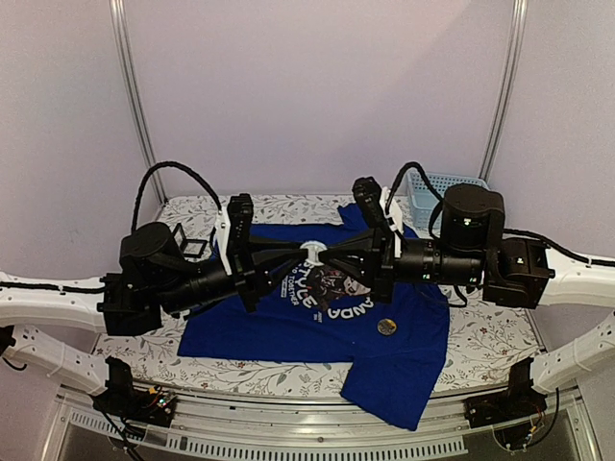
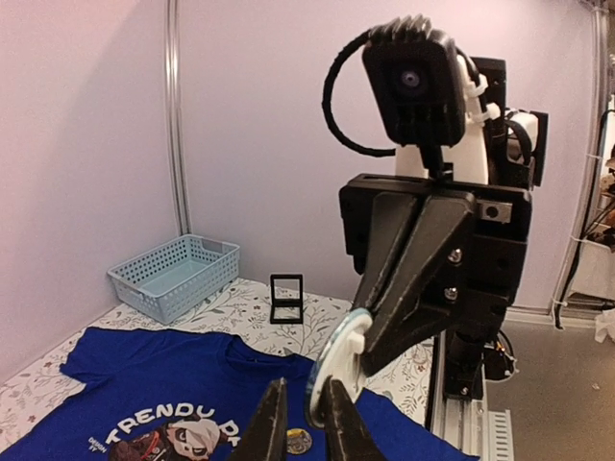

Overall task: Pin the brooch onto the clothing
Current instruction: Pass from the right arm to the left

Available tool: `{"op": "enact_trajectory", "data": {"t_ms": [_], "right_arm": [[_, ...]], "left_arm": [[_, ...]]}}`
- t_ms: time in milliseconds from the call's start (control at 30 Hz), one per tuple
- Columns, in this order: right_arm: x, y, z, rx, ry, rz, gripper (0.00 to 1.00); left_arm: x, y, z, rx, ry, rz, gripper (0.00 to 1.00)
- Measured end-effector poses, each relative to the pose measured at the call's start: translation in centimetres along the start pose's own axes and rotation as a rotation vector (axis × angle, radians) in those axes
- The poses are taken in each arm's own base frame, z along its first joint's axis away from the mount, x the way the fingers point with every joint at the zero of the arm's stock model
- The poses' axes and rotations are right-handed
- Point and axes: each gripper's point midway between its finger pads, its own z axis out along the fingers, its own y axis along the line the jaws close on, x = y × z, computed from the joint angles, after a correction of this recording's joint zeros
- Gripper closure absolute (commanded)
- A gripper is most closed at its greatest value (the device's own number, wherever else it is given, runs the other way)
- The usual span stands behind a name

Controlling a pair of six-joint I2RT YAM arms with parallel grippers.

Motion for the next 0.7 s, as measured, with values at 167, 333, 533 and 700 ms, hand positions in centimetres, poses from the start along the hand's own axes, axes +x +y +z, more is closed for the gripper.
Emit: {"op": "enact_trajectory", "data": {"t_ms": [167,333,533,700], "right_arm": [[-0.9,-0.3,-0.7,0.026,-0.027,0.007,1.0],[-1.2,-0.6,-0.9,0.046,-0.037,0.013,1.0],[-1.3,-1.1,-0.9,0.075,-0.041,0.023,1.0],[-1.1,-1.3,-0.8,0.082,-0.037,0.029,1.0]], "left_arm": [[-1.0,1.3,-0.7,-0.068,-0.026,0.009,0.76],[-0.8,1.5,-0.8,-0.074,-0.021,0.018,0.62],[-0.1,0.1,-0.4,0.004,-0.005,0.034,0.49],[1.4,-0.5,0.6,0.025,0.037,0.042,0.63]]}}
